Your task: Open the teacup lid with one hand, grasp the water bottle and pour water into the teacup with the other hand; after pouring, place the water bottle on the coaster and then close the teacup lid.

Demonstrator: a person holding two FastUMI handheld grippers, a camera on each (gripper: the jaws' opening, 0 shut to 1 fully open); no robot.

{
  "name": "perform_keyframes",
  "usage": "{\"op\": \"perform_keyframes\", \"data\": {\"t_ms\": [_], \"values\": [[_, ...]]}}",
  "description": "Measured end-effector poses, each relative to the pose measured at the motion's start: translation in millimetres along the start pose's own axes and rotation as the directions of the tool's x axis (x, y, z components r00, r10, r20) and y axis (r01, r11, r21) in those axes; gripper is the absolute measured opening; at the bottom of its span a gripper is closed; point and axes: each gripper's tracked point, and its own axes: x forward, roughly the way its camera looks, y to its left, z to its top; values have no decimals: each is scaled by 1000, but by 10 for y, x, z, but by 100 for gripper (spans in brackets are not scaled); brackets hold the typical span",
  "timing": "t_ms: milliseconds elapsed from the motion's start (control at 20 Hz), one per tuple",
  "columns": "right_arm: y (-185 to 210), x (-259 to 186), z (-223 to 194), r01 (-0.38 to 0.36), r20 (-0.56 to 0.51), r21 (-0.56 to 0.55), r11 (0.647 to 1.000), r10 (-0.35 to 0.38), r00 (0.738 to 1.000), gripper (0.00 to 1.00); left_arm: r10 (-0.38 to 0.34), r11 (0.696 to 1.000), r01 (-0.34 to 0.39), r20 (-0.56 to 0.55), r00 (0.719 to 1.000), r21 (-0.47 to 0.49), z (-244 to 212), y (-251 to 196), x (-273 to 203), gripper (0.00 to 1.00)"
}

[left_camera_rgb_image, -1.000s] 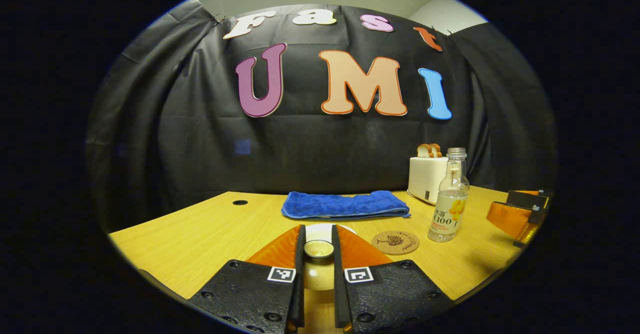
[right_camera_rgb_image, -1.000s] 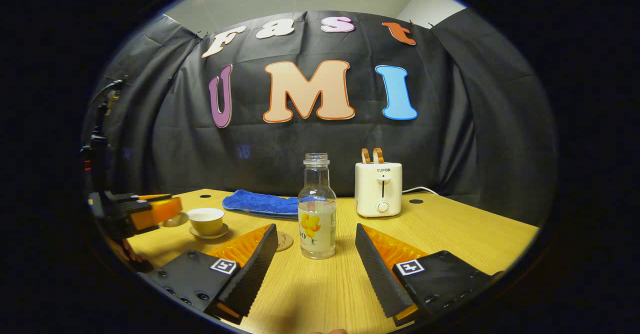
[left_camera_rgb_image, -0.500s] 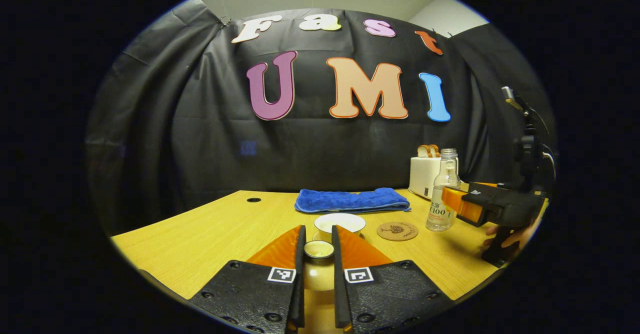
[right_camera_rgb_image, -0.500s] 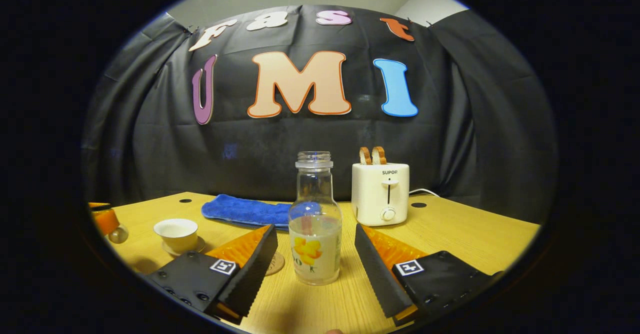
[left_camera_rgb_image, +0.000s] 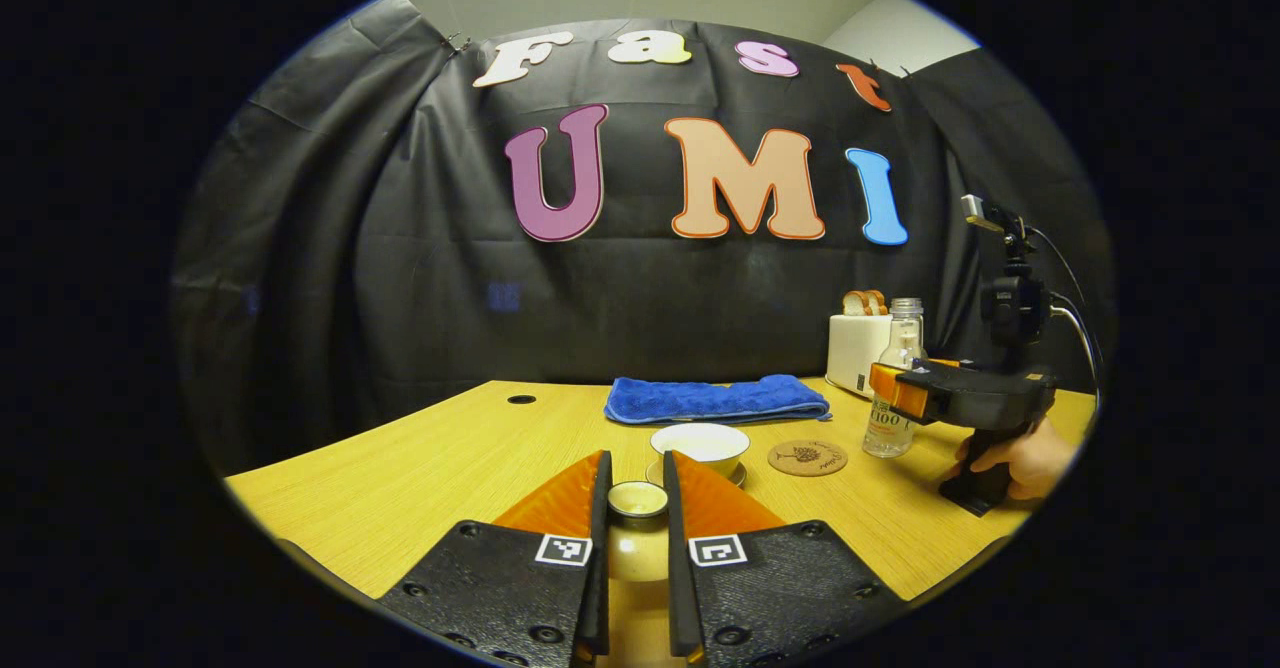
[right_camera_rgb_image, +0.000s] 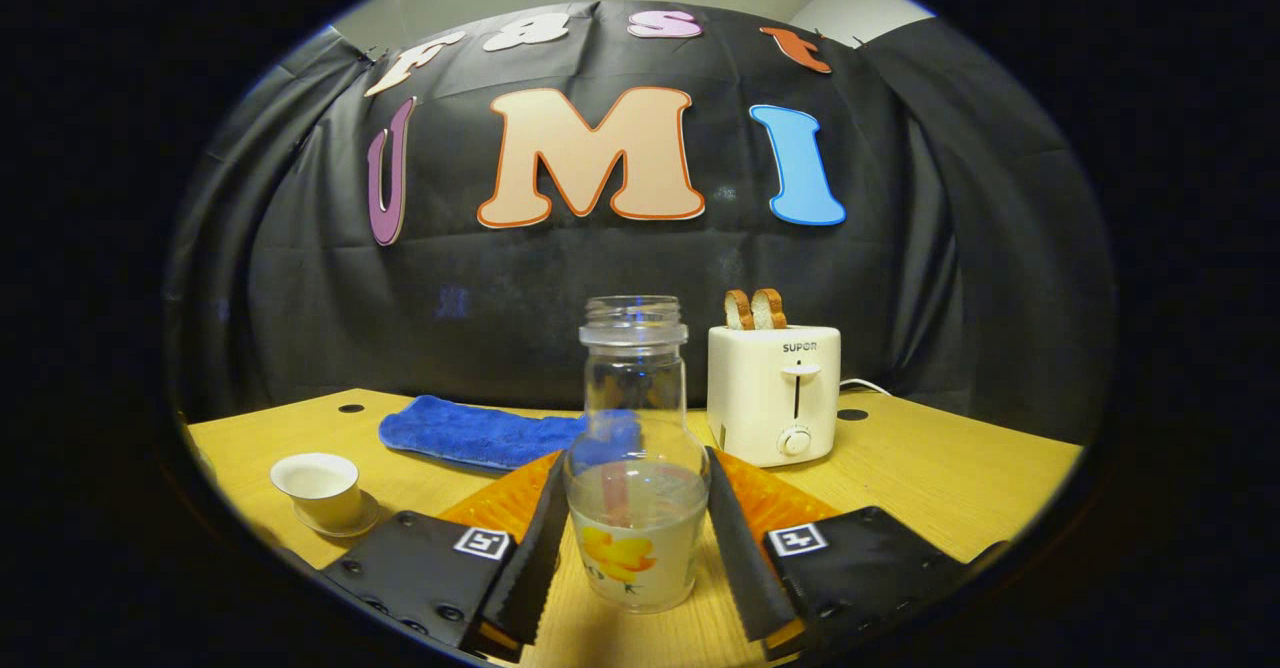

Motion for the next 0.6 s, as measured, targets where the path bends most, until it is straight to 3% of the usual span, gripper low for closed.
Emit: {"op": "perform_keyframes", "data": {"t_ms": [50, 200, 350, 450, 600], "values": [[-40, -2, 6, 21, 4, 1, 1000, -21, 1000, 82, 0, 1000, 0, 1, 1000, 1, -4, -3, 5, 20], [104, -60, 20, -47, 6, 1, 999, 47, 999, 72, -3, 1000, 3, 1, 1000, 1, 2, -5, 0, 20], [138, -105, 8, -69, 1, -5, 998, 69, 998, 70, -22, 1000, 22, 1, 1000, 3, -4, -28, 8, 20], [190, -152, 37, -92, 11, -113, 989, 94, 995, 70, -25, 1000, 25, 0, 1000, 2, -6, 23, 14, 20], [427, -275, 88, -141, 29, -364, 921, 163, 986, 70, -12, 1000, 12, -4, 1000, 1, -17, 174, 24, 20]]}}
